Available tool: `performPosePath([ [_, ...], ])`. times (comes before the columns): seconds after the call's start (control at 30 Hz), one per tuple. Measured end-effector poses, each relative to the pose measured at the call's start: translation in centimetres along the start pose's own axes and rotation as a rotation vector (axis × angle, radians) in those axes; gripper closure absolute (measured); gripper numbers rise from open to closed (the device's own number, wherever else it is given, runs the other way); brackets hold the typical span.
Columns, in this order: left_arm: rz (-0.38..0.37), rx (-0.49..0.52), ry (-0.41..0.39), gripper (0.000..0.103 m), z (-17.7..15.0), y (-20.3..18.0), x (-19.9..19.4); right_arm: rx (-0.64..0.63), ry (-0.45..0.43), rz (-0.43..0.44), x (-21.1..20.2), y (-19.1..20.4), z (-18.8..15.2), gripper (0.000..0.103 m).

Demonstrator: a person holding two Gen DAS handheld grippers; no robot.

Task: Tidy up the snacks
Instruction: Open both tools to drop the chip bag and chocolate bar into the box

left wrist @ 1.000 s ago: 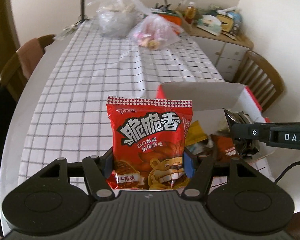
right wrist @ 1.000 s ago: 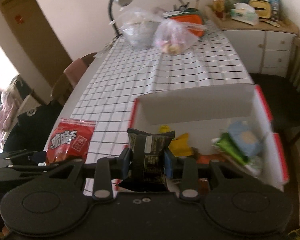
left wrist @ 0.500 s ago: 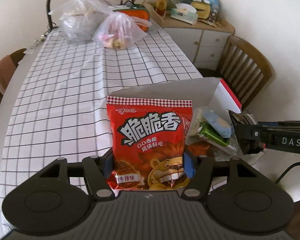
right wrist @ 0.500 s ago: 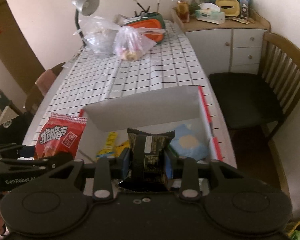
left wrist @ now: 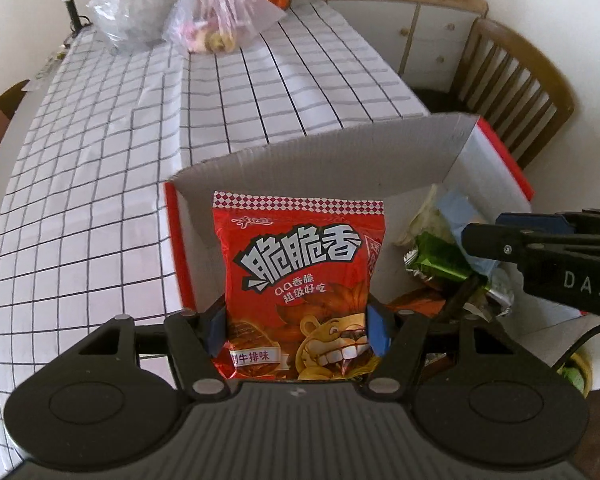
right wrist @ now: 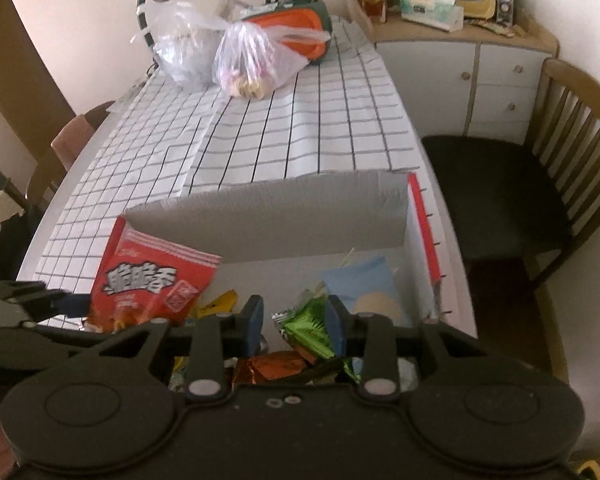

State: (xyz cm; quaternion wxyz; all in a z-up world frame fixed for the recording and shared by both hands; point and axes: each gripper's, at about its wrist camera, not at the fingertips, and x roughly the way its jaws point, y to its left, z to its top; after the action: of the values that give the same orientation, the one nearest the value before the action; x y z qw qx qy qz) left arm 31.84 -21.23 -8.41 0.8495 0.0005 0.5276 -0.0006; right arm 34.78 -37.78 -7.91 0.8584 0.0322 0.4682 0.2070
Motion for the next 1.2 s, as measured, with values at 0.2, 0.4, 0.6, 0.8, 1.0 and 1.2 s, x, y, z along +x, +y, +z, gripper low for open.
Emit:
performPosePath([
  [0.2,0.011,0.014,0.081,0.038,0.5,-0.4,2.6,0.003,0.04,0.018,1.0,-0.4,-0.8,0.069],
  [0.4,0.01,0.014,0.125,0.037,0.5,-0.4,4.0,0.01,0.067,0.031,1.3,-0.9,-1.8,0.067],
  [0.6,0.016,-0.004,0.121,0.036,0.4,-0.6,3.8,0.006,0.074,0.038,1.2,-1.2,-2.5,0.065],
  [0.8,0.019,-0.021,0.089,0.036,-0.3,-0.6,2.5,-0.001,0.055,0.057,0.3,-1.2,-2.9,0.063],
  [1.0,0.018,-0.039,0.026,0.036,-1.2,-0.7,0.2,-0.008,0.009,0.07,-1.6,-0.9,-3.4,0.063],
  [1.2,0.005,-0.053,-0.056,0.036,-2.3,-0.2,-2.9,-0.011,-0.051,0.095,-4.0,0.1,-3.6,0.053],
])
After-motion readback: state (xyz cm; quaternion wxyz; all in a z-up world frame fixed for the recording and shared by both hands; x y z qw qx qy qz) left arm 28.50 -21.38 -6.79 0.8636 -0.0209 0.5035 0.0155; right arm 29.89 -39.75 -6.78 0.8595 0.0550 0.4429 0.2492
